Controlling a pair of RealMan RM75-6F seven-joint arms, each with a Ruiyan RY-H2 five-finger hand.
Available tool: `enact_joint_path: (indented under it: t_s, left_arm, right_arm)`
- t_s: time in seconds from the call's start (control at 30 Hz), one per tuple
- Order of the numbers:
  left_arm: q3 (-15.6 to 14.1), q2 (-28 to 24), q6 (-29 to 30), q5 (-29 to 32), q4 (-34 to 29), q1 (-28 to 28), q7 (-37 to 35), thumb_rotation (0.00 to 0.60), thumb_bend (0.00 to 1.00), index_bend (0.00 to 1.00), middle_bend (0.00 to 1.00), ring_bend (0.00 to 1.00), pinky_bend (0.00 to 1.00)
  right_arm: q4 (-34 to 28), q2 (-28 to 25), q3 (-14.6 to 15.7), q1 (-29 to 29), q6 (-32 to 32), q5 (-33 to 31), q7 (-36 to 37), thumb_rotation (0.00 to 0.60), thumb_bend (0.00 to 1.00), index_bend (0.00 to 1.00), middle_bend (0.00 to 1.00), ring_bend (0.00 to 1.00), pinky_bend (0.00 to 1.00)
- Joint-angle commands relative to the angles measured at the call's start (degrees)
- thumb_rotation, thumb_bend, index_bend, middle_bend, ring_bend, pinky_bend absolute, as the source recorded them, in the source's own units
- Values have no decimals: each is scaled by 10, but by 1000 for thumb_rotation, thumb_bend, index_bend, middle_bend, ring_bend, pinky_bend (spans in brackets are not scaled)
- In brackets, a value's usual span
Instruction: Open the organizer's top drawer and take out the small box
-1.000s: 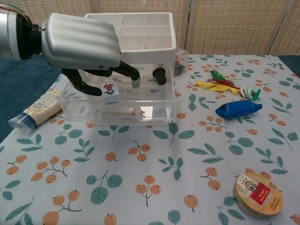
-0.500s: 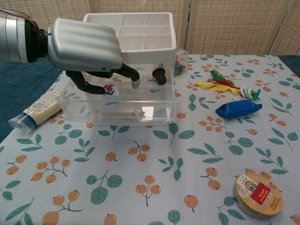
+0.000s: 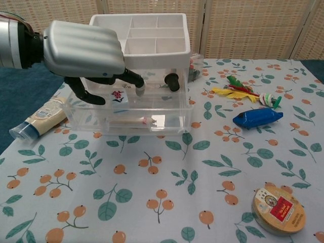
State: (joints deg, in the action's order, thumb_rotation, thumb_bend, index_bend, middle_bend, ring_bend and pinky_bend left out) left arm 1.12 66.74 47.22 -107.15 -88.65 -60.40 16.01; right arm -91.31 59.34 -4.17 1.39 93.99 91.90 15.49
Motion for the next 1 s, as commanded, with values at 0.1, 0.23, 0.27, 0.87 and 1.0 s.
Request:
enact_joint_path:
  t_s: [0.1, 0.23, 0.27, 0.87, 1.0]
  left_arm:
    - [-3, 10, -5, 3, 6, -3, 2, 600, 284, 288, 940, 968, 1000]
    - [-3, 16, -6, 6, 10, -6, 1, 600, 284, 306, 940, 968, 1000]
    - [-3, 17, -6, 7, 11, -7, 0, 600, 284, 316, 940, 968, 1000]
    - [-9, 36, 7, 13, 37, -14, -22, 600, 284, 456, 940, 968, 1000]
    - [-11, 41, 14, 13, 43, -14, -30, 600, 284, 487, 940, 968, 1000]
  right_arm:
    - [0, 0, 0, -1, 1, -1, 0, 600, 348, 15, 174, 31, 127]
    - [-1, -1, 0, -3, 3, -2, 0, 600, 348, 15, 174, 31, 127]
    - [0, -1, 0, -3, 4, -2, 0, 600, 348, 15, 174, 31, 127]
    - [1, 1, 0, -2, -2, -4, -2, 600, 348, 15, 174, 31, 127]
    - [2, 2, 0, -2, -3, -5, -2, 600, 348, 15, 174, 31, 127]
